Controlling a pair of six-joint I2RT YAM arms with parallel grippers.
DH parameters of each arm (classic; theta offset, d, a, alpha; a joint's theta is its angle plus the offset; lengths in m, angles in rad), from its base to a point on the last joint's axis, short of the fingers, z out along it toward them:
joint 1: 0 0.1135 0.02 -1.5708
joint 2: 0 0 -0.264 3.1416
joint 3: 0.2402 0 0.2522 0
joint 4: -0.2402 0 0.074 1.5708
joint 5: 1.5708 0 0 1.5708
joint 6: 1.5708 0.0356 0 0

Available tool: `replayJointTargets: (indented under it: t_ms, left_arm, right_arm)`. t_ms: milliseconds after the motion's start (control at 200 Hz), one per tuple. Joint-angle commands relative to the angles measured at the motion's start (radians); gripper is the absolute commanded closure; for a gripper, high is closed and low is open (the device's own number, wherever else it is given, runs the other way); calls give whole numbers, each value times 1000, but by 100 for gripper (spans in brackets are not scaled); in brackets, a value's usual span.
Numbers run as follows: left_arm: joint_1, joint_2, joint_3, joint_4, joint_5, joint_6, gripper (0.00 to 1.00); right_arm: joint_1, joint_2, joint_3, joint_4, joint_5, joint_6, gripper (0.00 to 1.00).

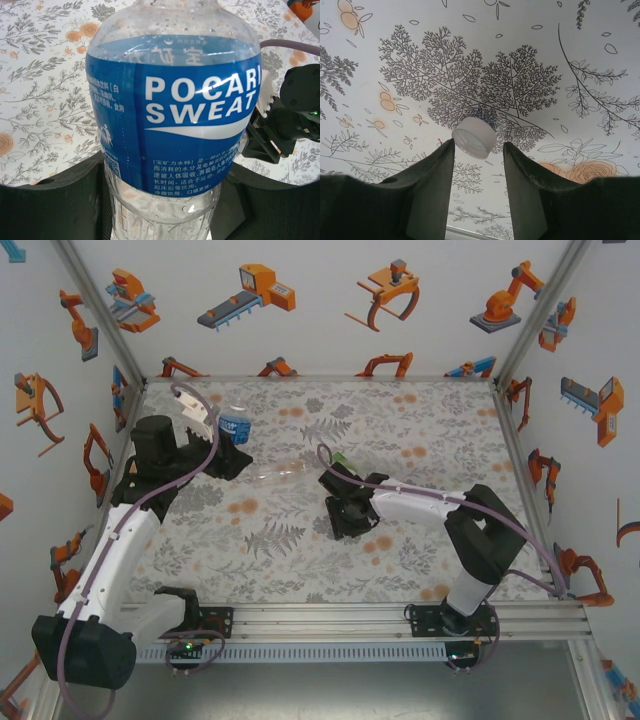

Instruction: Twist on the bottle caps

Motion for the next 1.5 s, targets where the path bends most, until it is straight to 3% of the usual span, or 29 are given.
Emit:
replayJointTargets:
  t_ms: [0,1492]
  left_arm:
    - [6,0,8,2,17,-8,97]
    - [6,-1,9,-5,17,-5,96]
  right_arm:
    - [1,-41,41,-39,27,-3,57]
    - [1,31,48,-8,36,-8,56]
